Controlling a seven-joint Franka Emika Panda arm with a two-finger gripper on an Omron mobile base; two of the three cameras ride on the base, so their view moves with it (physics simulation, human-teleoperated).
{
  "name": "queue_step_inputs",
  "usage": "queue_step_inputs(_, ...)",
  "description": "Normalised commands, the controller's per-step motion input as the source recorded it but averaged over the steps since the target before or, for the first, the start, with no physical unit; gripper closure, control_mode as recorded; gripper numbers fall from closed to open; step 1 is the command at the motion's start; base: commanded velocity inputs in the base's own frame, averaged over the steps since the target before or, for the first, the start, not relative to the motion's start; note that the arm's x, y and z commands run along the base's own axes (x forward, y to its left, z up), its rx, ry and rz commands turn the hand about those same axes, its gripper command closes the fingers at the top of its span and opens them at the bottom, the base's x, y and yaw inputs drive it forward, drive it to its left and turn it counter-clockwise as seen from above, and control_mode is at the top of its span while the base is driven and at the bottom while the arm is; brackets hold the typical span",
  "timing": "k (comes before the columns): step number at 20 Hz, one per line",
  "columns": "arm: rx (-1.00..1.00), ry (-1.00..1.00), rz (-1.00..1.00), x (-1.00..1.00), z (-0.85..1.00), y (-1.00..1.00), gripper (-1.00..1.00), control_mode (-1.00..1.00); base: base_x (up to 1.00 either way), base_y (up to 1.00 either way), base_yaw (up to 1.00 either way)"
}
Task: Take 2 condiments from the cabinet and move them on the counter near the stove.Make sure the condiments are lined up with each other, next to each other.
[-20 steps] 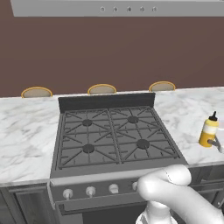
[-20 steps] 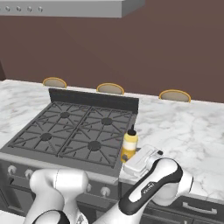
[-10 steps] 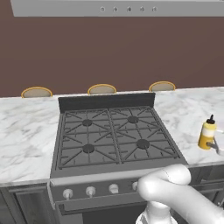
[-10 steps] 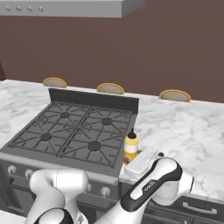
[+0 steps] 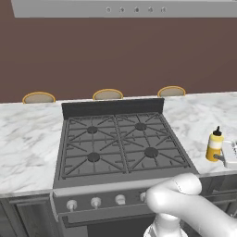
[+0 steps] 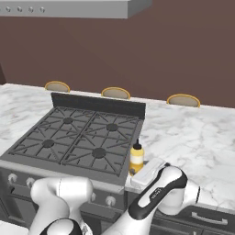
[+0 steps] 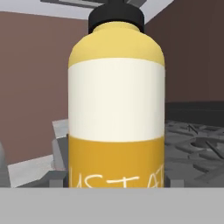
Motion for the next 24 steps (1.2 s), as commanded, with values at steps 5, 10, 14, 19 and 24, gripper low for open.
queue_step_inputs(5,0.0,0.0,0.0,0.21,-0.3,0.0,1.0,-1.0,0.0,0.0,0.0)
queue_step_inputs(10,0.0,0.0,0.0,0.24,-0.26,0.0,1.0,-1.0,0.0,0.0,0.0)
queue_step_inputs(14,0.0,0.0,0.0,0.22,-0.22,-0.01,1.0,-1.0,0.0,0.0,0.0)
queue_step_inputs(19,0.0,0.0,0.0,0.24,-0.24,-0.05,1.0,-1.0,0.0,0.0,0.0)
queue_step_inputs(24,0.0,-0.02,0.0,0.23,-0.22,-0.09,1.0,-1.0,0.0,0.0,0.0)
